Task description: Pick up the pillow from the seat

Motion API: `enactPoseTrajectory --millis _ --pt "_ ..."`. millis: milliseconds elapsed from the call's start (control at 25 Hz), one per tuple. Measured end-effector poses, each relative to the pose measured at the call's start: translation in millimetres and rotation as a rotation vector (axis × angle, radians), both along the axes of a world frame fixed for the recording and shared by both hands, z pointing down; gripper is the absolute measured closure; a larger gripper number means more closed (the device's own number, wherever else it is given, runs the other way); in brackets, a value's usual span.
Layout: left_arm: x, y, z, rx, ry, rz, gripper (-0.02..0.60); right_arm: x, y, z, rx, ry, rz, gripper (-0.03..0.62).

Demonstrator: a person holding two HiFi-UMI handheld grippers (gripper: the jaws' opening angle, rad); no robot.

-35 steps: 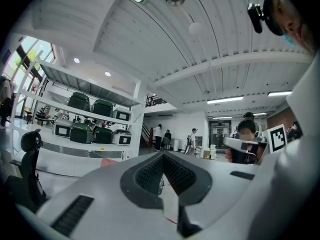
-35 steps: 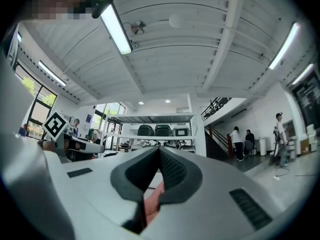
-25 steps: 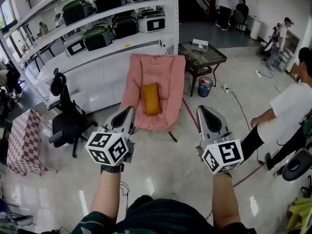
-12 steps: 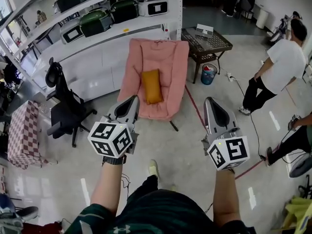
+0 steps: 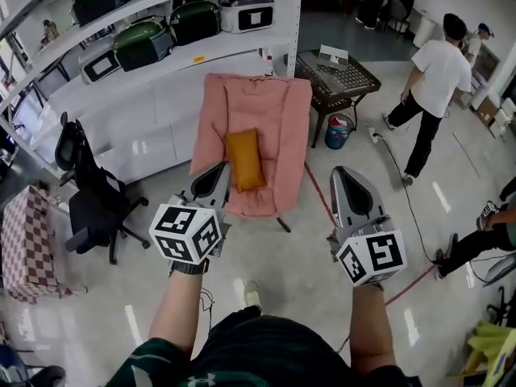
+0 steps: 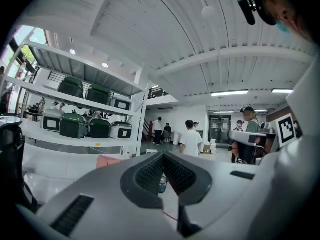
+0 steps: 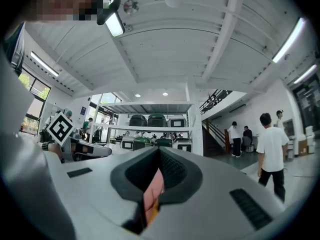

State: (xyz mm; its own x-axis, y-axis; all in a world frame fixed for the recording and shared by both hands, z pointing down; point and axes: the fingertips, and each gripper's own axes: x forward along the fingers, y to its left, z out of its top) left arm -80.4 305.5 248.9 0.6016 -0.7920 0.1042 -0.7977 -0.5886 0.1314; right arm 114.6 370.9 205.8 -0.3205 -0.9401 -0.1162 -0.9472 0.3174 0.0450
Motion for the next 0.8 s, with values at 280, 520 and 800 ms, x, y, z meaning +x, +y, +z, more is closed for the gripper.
enactPoseTrajectory --millis 280,520,800 --pt "-24.2 -69.5 7.6 -0.012 -0.007 0.031 0.577 -32.5 -67.6 0.1 -0.014 -0.011 0.016 0.591" --pt "-39.3 -110.2 25.2 -0.048 -0.014 0.036 0.577 -55.5 -111.7 11.9 -0.043 -0.003 0.002 0.591" --pt "-38.9 -158.3 49.7 -0.088 -0.021 0.020 0.577 -57.5 -165.4 27.5 -0.069 -0.017 -0.027 0.591"
